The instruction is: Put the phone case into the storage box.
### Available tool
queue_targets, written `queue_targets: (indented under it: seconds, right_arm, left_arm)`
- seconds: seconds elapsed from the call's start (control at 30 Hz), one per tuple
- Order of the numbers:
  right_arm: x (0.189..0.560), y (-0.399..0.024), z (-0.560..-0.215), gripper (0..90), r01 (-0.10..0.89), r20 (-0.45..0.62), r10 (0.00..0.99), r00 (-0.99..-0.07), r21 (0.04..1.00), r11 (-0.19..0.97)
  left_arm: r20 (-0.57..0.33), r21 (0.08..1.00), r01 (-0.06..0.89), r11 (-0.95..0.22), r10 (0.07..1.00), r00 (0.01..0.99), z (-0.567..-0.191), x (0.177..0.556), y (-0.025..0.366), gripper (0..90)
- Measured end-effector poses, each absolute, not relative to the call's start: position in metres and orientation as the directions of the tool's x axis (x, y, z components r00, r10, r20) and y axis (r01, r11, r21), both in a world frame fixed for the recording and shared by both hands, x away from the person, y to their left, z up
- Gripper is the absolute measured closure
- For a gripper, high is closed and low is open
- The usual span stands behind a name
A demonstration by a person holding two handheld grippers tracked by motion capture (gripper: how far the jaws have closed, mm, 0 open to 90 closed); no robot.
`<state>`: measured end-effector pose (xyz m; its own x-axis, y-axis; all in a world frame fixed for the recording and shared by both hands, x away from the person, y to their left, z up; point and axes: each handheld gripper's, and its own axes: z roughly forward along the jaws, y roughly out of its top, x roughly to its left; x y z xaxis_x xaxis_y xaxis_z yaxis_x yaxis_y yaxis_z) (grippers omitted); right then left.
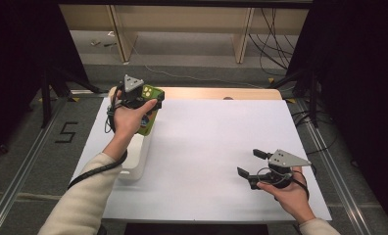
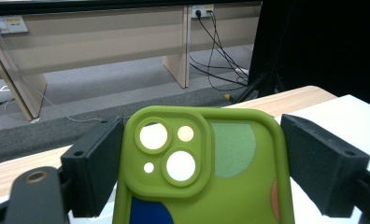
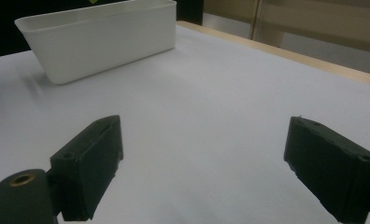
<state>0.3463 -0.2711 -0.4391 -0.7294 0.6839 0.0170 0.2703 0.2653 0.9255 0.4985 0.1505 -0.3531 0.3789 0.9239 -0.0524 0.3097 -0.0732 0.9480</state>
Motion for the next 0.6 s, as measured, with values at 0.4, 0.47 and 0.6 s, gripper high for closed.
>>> queue_targets:
  seconds: [0.4,0.47,0.6]
  right_arm:
    - [0.346,-0.271,-0.439,12.8,0.269,0.016,0.684,-0.73,0.926,0.266]
    - [0.346,-0.271,-0.439,12.8,0.27,0.017,0.684,-0.729,0.926,0.265]
    - [0.346,-0.271,-0.439,12.8,0.265,0.014,0.685,-0.729,0.928,0.263]
  left_arm:
    - [-0.078,0.947,0.319,-0.044,0.93,0.359,-0.354,0.498,0.16,16.4]
    - [-0.078,0.947,0.319,-0.045,0.93,0.36,-0.354,0.498,0.161,16.4]
    - [-0.07,0.948,0.316,-0.05,0.932,0.355,-0.354,0.498,0.164,16.4]
